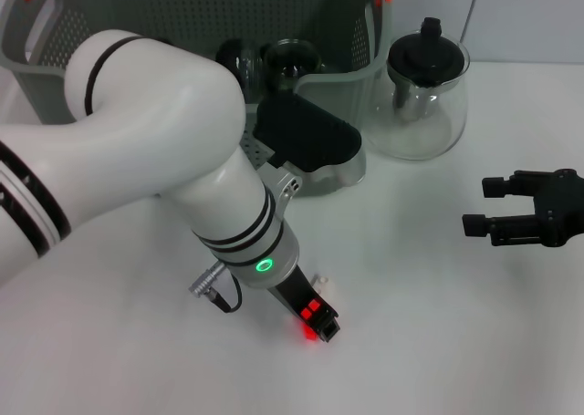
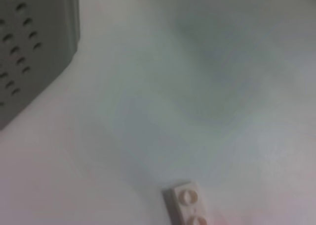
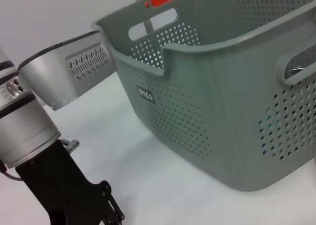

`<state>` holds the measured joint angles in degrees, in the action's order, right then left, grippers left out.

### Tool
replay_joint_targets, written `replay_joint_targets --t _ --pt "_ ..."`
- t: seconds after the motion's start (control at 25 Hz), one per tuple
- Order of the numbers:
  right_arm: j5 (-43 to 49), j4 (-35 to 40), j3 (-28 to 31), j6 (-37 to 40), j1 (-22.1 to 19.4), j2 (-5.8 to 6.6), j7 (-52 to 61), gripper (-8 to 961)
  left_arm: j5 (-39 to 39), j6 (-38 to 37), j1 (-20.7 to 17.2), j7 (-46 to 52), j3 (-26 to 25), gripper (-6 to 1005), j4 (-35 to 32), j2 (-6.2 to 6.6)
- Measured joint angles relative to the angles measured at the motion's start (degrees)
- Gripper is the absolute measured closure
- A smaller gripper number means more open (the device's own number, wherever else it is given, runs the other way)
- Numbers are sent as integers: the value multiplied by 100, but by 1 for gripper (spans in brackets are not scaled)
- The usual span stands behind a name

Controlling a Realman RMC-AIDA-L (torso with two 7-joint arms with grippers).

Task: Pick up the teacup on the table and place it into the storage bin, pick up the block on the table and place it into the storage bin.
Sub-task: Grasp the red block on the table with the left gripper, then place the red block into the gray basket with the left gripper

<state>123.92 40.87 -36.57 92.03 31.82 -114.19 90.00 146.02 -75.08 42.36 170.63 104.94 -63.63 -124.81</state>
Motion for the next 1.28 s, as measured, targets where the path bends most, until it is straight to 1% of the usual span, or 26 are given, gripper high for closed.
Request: replay_joint_targets --t 0.16,0.36,0.52,0.6,0.72,0.84,0.88,0.92,1.0,1.04,1.08,1.12,1.16,1.2,1.24,1.28 --pt "-2 0 2 0 0 2 0 72 44 31 14 2 19 470 25 0" --pt "-2 0 1 -1 0 3 0 72 96 75 44 5 22 705 114 0" --pt "-2 5 3 -1 0 3 0 71 240 28 36 6 28 696 27 1" --pt "-2 8 8 -1 1 2 0 71 332 -148 16 6 11 692 -181 1" --pt "-4 13 10 -1 8 4 2 71 409 -650 -73 -20 -84 686 -691 0" --pt "4 52 10 -1 7 11 33 71 307 -1396 -266 -237 -482 679 -1496 0" --pt "4 64 10 -1 3 11 44 71 307 -1396 -266 -237 -482 677 -1496 0" --pt "2 73 12 2 -3 12 50 72 -96 -1953 -406 -510 -1051 675 -2217 4" --pt "-1 74 19 3 -13 16 54 72 -547 -2218 -429 -715 -1522 670 -2628 20" --pt "-3 74 23 4 -14 20 55 72 -547 -2218 -429 -715 -1522 668 -2628 20" --pt "-3 74 26 1 -16 24 55 72 -982 -2365 -386 -927 -1983 666 -2897 42" --pt "-4 74 27 -6 -17 27 56 72 -1594 -2516 -197 -1359 -2786 664 -3187 64" --pt "-4 74 27 -13 -17 28 56 72 -1732 -2513 -85 -1568 -3147 662 -3229 68" --pt "-3 74 29 -23 -18 29 60 72 -1807 -2506 -19 -1682 -3351 660 -3255 74" --pt "-3 74 28 -27 -16 29 70 73 -1830 -2406 163 -1952 -3792 657 -3183 88" --pt "-1 74 28 -24 -12 28 84 73 -1777 -2264 318 -2147 -4058 655 -3027 127"
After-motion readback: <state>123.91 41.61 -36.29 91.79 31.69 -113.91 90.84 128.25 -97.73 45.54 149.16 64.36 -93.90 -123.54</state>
